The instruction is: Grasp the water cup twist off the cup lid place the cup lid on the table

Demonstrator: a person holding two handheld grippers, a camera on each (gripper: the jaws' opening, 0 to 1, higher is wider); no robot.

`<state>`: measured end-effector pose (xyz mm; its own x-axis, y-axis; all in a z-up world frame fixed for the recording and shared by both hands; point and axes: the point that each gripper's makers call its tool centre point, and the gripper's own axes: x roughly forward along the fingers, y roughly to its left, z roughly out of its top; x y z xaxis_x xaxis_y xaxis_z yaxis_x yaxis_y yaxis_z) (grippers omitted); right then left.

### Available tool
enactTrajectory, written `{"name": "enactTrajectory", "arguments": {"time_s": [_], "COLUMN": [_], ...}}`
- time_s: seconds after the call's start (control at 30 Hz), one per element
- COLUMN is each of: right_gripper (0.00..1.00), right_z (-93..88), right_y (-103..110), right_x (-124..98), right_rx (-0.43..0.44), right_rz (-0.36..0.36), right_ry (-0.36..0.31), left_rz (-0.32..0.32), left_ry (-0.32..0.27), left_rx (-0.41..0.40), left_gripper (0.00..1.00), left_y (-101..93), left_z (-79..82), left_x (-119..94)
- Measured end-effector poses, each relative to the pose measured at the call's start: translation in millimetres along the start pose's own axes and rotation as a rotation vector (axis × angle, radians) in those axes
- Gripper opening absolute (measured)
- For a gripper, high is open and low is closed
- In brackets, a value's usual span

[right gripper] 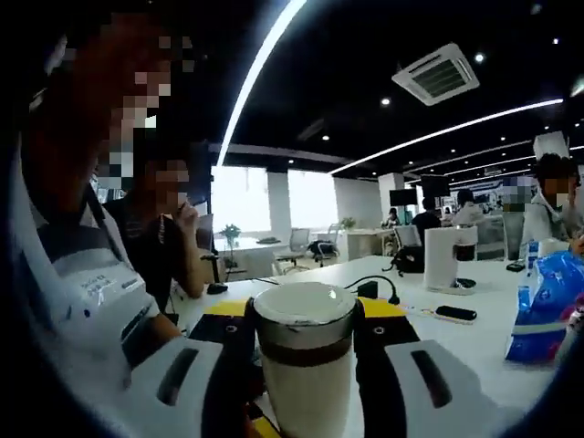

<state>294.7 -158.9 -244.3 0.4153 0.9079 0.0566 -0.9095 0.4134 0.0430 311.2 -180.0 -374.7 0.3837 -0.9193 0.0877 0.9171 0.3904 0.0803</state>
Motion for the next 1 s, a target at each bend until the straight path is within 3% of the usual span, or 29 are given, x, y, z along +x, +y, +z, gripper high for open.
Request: {"name": "enactTrajectory", "arguments": {"time_s": [0.3, 0.47, 0.8, 0.93, 1.0], "right_gripper": [0.45, 0.45, 0.46, 0.48, 0.56], "right_z": [-2.7, -2.7, -1.4, -0.5, -5.3], "right_y": [3.2, 11.4, 5.5, -0.4, -5.9], "right_x": [1.5, 1.1, -0.7, -5.9, -3.8], "right_rx": [-0.004, -0.022, 0.062, 0.095, 0.124], "right_rz": [0.200, 0.328, 0.376, 0.390, 0.335], "right_ry": [0.040, -0.009, -0.050, -0.014, 0.035], "left_rz": [0.001, -0.001, -0.004, -0.005, -0.007], "left_ry": [-0.003, -0.003, -0.003, -0.003, -0.003], "left_rx": [-0.014, -0.009, -0.008, -0.004, 0.001], "left_gripper": [0.48, 0.48, 0.48, 0.48, 0.48], "left_y": [0.0, -2.8, -4.8, -5.7, -6.3], "left_z": [-1.0, -1.3, -1.6, -1.7, -1.7], "left_x": [-0.3, -1.2, -2.3, -2.7, -2.8]}}
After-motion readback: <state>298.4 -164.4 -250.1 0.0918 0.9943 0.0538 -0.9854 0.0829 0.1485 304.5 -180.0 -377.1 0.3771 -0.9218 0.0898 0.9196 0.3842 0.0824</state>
